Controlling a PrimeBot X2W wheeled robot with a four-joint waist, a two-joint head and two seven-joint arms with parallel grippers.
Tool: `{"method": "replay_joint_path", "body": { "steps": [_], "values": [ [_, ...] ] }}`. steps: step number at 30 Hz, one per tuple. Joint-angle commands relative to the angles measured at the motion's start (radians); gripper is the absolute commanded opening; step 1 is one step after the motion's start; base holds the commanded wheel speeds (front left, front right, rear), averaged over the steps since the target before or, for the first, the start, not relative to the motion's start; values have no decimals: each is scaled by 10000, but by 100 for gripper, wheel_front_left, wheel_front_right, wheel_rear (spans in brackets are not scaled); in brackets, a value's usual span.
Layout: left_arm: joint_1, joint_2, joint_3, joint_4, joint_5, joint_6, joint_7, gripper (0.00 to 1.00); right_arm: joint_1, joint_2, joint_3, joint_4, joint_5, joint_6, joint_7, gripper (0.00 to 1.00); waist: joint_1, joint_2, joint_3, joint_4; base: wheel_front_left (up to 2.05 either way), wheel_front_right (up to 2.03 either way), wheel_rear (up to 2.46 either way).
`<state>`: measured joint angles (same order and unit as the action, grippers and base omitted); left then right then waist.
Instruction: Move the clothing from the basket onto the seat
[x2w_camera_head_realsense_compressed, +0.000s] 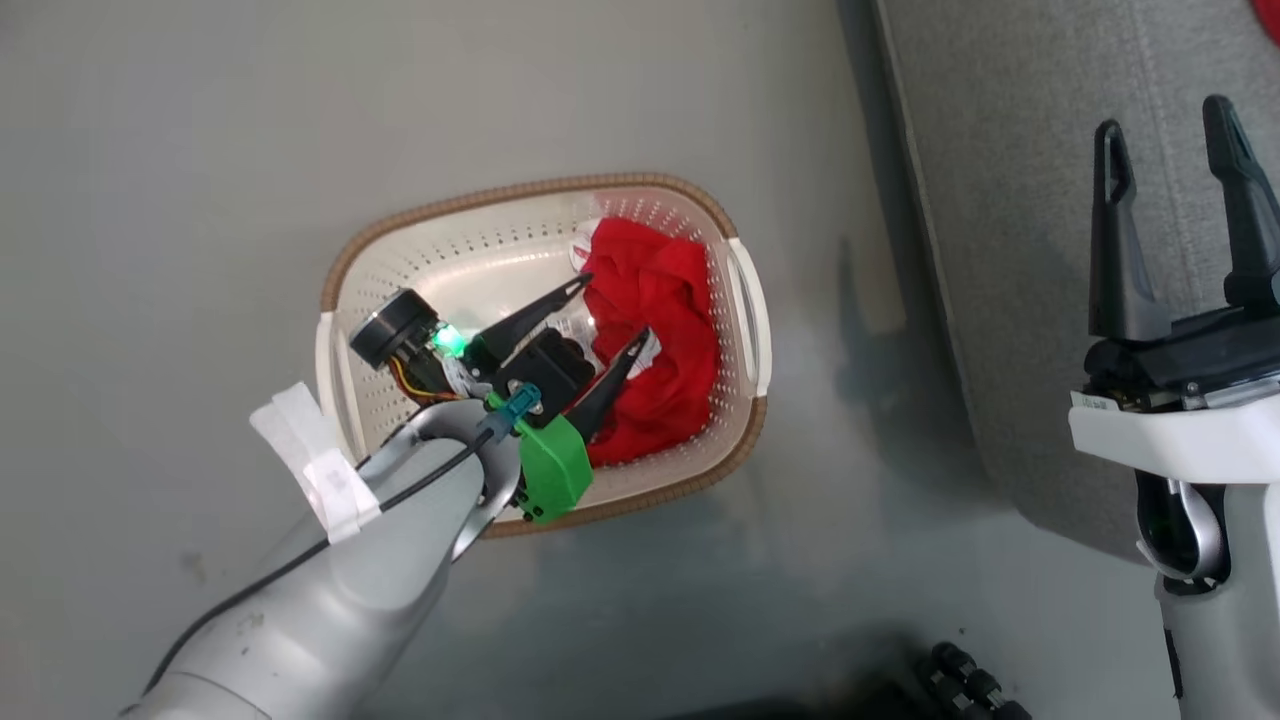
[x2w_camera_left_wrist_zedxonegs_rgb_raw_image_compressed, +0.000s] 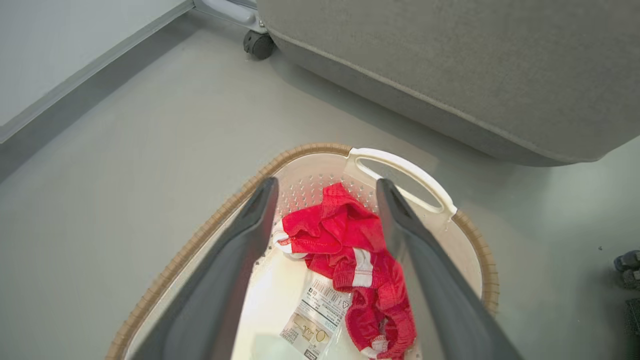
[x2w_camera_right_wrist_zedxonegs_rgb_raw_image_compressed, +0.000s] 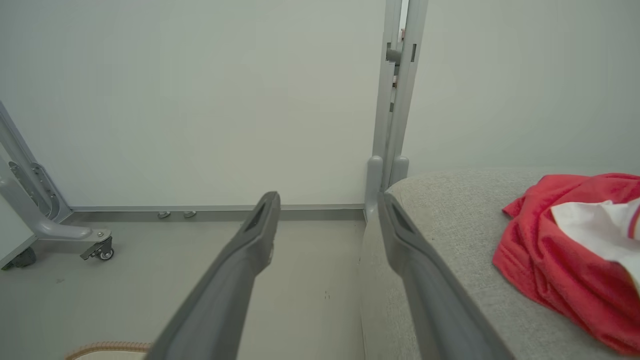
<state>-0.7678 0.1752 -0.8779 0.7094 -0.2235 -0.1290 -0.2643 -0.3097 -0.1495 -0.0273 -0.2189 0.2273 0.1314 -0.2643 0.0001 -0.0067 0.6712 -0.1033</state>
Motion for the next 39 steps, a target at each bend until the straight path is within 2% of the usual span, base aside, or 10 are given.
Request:
{"method": "replay_joint_path", "body": {
  "steps": [1,10,13,15,26,39],
  "values": [
    [-434,146,-284,273,-120,-23,1,100,-273,-8,19,-79,-42,-14,-2,100,-1,67,2060,-529,0,0,0],
    [-2133,200,-3067,1899,-936,-24,-1,100,-814,-59,261,-436,-185,-14,-2,100,-1,67,3334,-717,0,0,0],
    [-2545,174,-3656,2256,-1070,-24,1,100,-923,-94,308,-564,-218,-14,-2,100,-1,67,3630,-728,0,0,0],
    [-2817,231,-3876,2466,-679,-24,1,100,-1015,-105,359,-664,-235,-14,-2,100,-1,67,3818,-761,0,0,0],
    [-3031,37,-4038,3189,264,-25,1,100,-1260,-13,689,-906,-224,-14,-2,100,-1,67,4358,-1064,0,0,0],
    [-3543,-453,-4039,3923,307,-25,1,100,-894,-41,655,-1006,-167,-14,-1,100,-1,67,4620,-1146,0,0,0]
  ]
}}
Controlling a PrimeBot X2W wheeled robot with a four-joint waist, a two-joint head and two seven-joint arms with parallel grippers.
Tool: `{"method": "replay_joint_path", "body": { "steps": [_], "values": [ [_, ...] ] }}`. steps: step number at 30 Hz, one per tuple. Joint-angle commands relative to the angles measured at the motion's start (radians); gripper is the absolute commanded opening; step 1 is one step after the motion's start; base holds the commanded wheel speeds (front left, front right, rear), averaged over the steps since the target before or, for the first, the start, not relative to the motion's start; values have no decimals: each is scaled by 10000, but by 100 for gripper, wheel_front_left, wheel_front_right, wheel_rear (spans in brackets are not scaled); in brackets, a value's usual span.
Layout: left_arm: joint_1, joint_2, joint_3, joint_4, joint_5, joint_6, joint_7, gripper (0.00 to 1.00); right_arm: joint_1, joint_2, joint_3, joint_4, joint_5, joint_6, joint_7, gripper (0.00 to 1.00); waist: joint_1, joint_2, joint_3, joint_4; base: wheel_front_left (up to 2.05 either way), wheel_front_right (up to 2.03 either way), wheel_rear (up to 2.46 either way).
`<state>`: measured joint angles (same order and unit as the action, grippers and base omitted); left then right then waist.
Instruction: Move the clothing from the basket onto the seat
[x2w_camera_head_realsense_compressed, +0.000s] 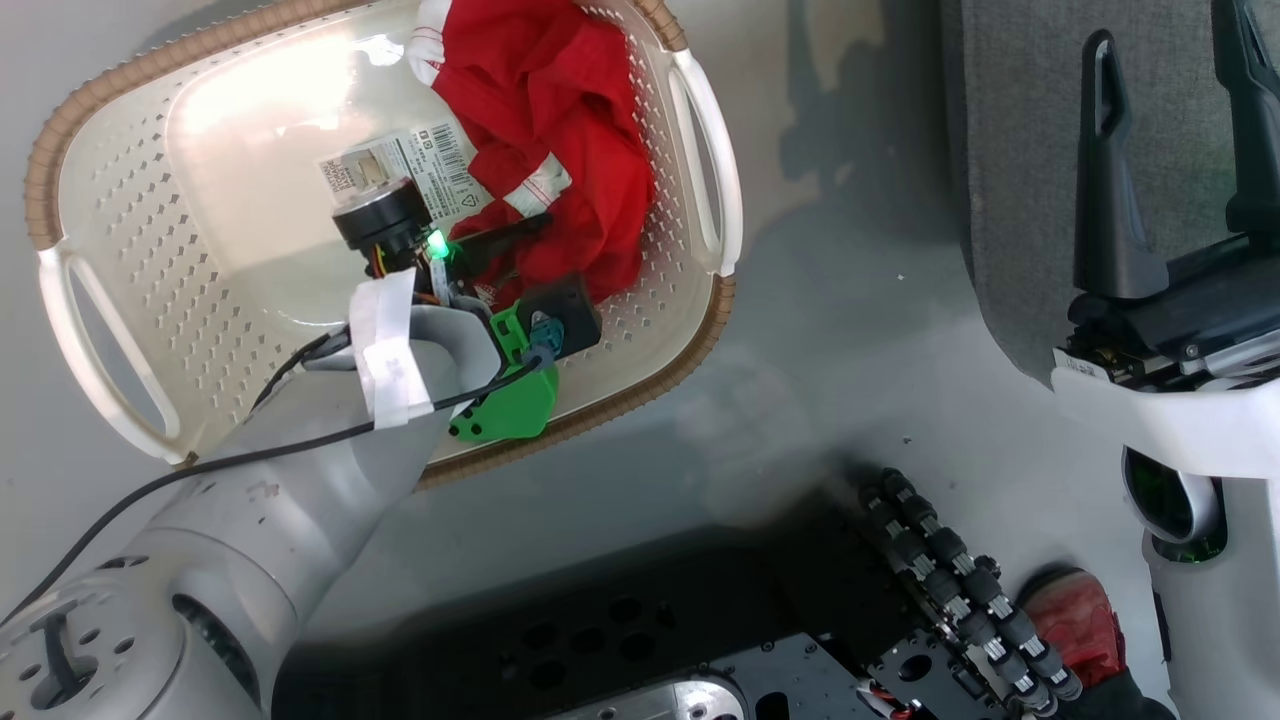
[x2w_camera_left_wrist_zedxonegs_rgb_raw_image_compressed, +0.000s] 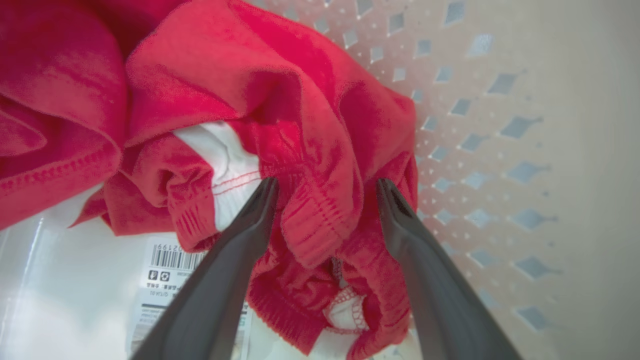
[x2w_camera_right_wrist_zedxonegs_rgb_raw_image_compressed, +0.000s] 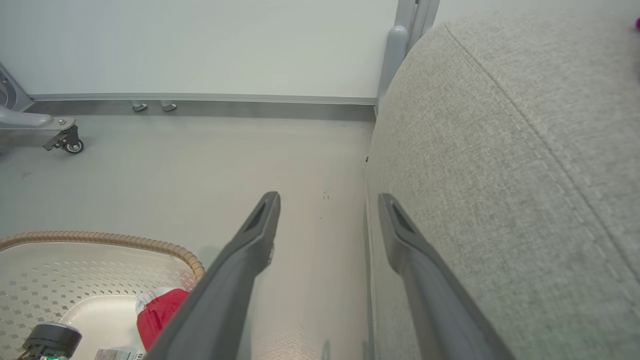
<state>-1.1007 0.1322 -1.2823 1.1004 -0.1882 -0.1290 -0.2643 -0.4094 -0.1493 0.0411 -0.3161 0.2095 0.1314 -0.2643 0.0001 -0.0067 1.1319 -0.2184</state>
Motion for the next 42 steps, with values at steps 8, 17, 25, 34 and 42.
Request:
{"method": "replay_joint_path", "body": {
  "steps": [8,17,25,34,42],
  "values": [
    [-345,-161,48,85,49,126,1,0,277,-77,15,-35,56,-14,-1,100,-1,67,45,-40,0,0,0],
    [-418,-108,143,-173,249,261,1,0,216,-91,-108,-8,84,-14,-1,100,-1,67,-22,-91,0,0,0],
    [-137,289,722,-748,-42,745,0,0,-452,183,196,126,153,-14,-1,100,-1,67,-495,-286,0,0,0],
    [1315,226,1669,-2292,-442,1330,0,0,-143,24,243,413,1,-14,-1,100,-1,67,-2451,298,0,0,0],
    [3208,239,3125,-3942,-715,1908,0,0,534,-251,293,765,6,-14,-1,100,-1,67,-4597,1103,0,0,0]
  ]
}}
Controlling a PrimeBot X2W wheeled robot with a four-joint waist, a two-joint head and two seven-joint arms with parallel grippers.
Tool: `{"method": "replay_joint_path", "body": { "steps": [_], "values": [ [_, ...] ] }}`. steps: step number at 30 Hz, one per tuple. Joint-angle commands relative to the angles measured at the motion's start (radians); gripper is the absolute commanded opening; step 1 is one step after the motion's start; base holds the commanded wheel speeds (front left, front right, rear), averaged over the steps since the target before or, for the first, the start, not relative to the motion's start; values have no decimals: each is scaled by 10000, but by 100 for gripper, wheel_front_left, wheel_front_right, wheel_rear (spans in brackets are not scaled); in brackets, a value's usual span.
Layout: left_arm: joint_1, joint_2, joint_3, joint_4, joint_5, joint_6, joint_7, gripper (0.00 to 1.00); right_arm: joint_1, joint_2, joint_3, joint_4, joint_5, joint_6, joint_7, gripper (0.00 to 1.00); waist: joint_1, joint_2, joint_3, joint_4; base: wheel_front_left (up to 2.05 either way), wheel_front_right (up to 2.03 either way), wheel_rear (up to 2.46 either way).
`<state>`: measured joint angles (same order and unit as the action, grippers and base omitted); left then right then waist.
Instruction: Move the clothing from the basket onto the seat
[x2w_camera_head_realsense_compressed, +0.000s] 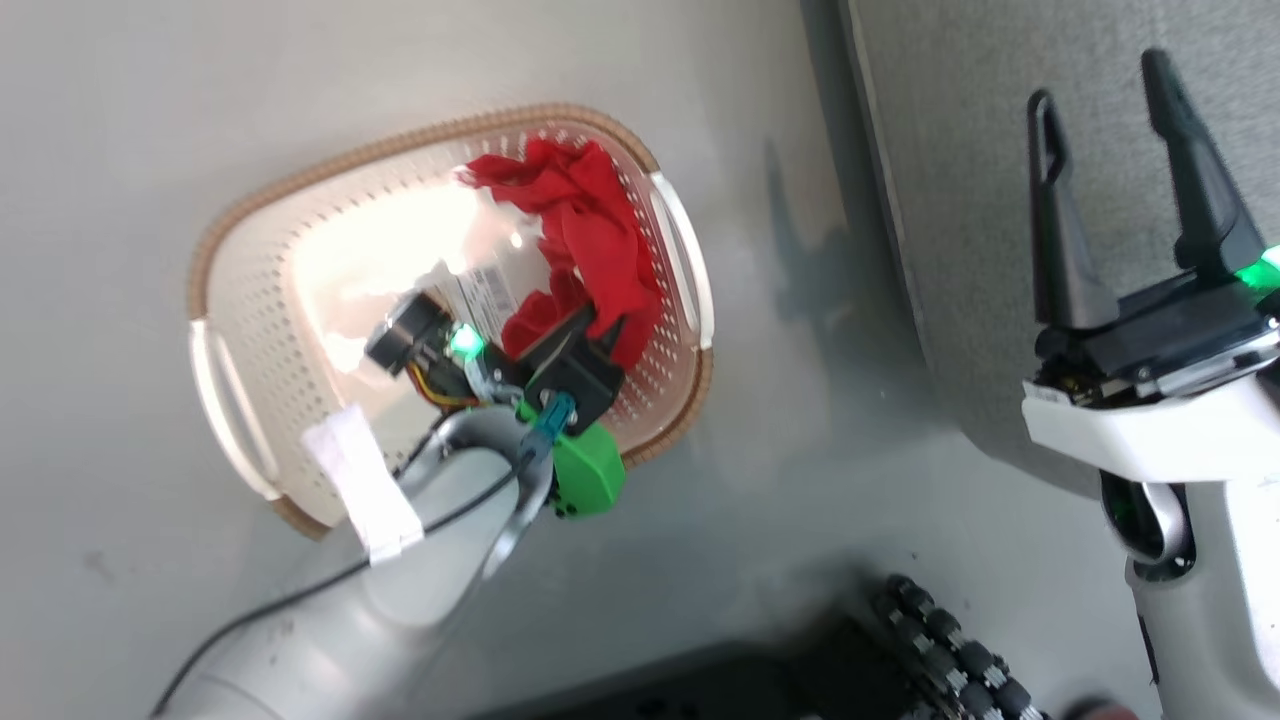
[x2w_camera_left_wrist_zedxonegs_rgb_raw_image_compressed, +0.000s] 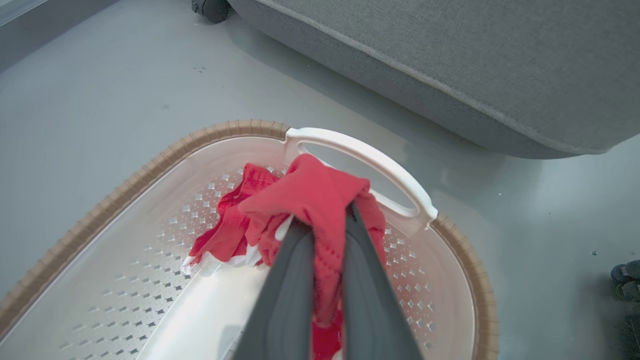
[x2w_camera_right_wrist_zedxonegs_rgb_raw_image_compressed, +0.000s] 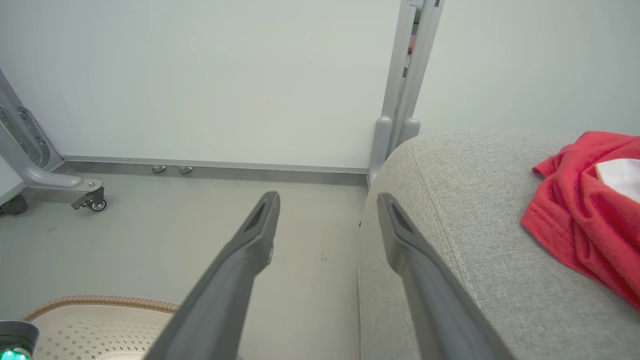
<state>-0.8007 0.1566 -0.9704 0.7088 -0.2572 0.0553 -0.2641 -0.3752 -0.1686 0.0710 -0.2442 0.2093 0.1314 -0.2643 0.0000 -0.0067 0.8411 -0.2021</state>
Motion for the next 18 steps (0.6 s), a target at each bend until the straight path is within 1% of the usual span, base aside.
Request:
{"method": "replay_joint_path", "body": {
  "steps": [1,7,12,18],
  "values": [
    [739,13,368,-459,34,187,-2,0,409,-107,38,169,26,-14,-1,100,0,67,-2301,1098,0,0,0],
    [2582,-75,1568,-1995,214,415,-2,0,1235,-88,215,557,143,-14,-1,100,0,67,-4193,1319,0,0,0],
    [3823,-124,2415,-3220,494,380,-2,0,1990,21,366,830,251,-14,-1,100,0,67,-5563,1416,0,0,0],
    [5219,-213,3653,-4627,595,446,-2,0,2913,127,970,1182,411,-14,-1,100,0,67,-6991,1330,0,0,0]
  ]
}}
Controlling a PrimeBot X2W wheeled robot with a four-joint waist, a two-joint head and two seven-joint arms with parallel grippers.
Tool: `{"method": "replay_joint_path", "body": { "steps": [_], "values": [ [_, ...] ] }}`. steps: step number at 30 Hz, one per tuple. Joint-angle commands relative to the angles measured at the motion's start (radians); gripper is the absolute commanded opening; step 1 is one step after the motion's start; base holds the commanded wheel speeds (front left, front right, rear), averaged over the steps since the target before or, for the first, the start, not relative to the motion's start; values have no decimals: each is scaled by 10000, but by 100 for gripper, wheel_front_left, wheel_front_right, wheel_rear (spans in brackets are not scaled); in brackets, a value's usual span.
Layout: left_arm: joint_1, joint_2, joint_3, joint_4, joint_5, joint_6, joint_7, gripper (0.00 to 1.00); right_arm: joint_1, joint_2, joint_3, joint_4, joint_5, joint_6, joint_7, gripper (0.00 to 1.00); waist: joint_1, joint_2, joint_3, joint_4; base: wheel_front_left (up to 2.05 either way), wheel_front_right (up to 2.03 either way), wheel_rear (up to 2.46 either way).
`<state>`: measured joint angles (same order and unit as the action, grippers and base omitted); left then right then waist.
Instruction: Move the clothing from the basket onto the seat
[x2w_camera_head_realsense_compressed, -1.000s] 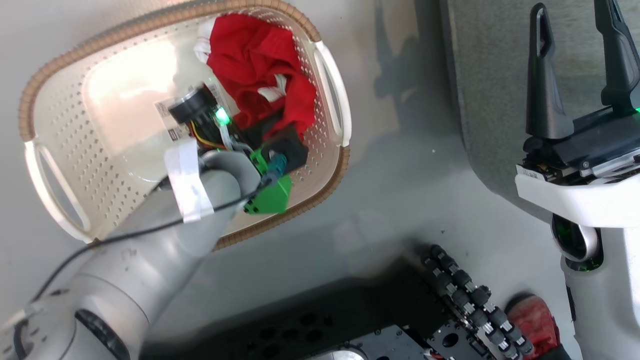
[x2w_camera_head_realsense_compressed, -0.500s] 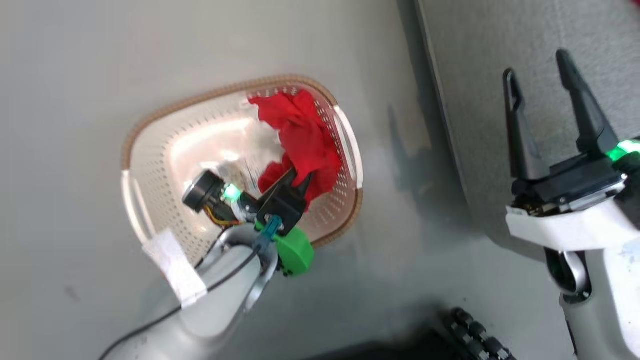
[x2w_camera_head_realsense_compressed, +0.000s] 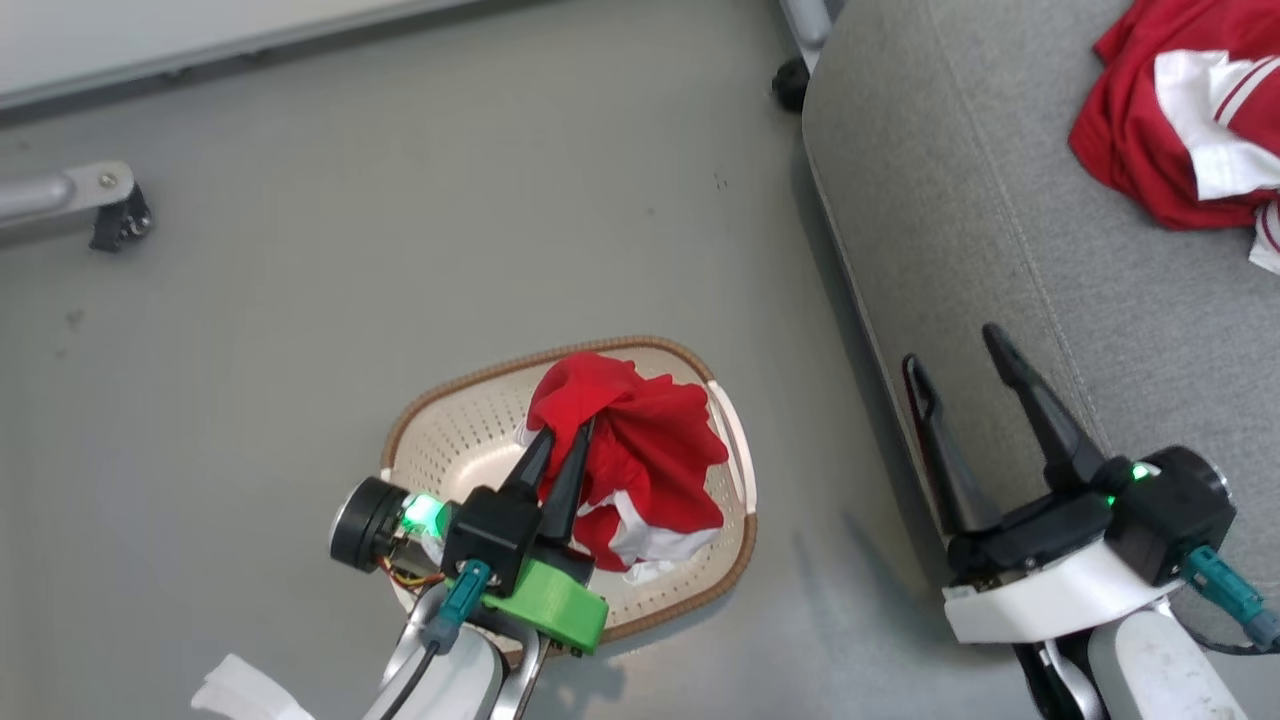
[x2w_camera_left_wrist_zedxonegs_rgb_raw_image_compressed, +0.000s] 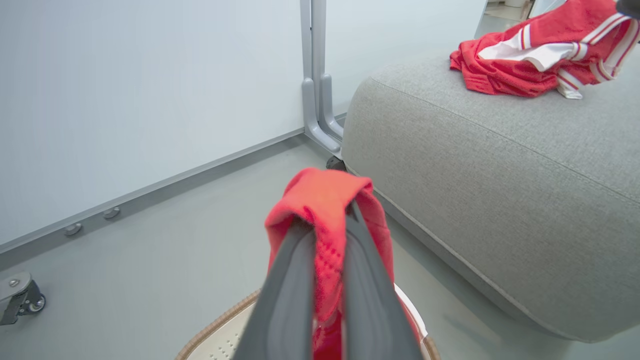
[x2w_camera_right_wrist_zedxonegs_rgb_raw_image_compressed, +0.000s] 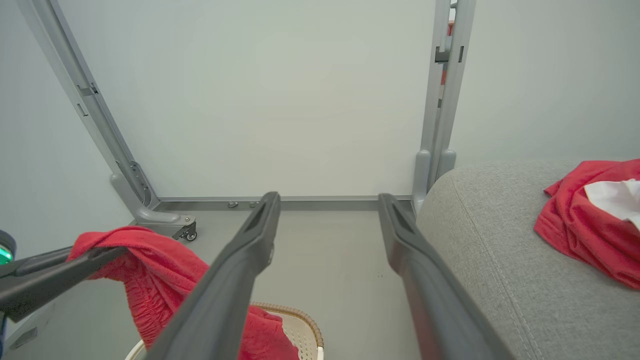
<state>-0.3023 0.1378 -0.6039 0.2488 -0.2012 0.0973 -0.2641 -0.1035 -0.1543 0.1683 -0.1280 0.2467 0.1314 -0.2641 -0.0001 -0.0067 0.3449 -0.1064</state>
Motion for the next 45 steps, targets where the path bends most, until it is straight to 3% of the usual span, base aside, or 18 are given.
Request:
{"method": "replay_joint_path", "body": {
  "steps": [1,7,20,36,45],
  "values": [
    [469,-27,183,-223,85,15,-2,0,347,-14,131,75,61,-14,-3,100,1,67,-2271,358,0,0,0],
    [1355,-168,1081,-1196,335,-104,-2,0,1021,-1,678,287,166,-14,-3,100,1,67,-3321,243,0,0,0],
    [1530,-274,2037,-2403,918,-523,-2,0,1690,133,1024,481,290,-14,-3,100,1,67,-4125,58,0,0,0],
    [792,-608,1217,-2267,1315,-1367,-2,0,679,-84,2334,689,393,-14,-3,100,1,67,-3557,235,0,0,0],
    [303,-764,576,-2186,1430,-1552,-2,0,-275,-51,3246,1018,399,-14,-3,100,1,67,-3302,444,0,0,0]
  ]
}}
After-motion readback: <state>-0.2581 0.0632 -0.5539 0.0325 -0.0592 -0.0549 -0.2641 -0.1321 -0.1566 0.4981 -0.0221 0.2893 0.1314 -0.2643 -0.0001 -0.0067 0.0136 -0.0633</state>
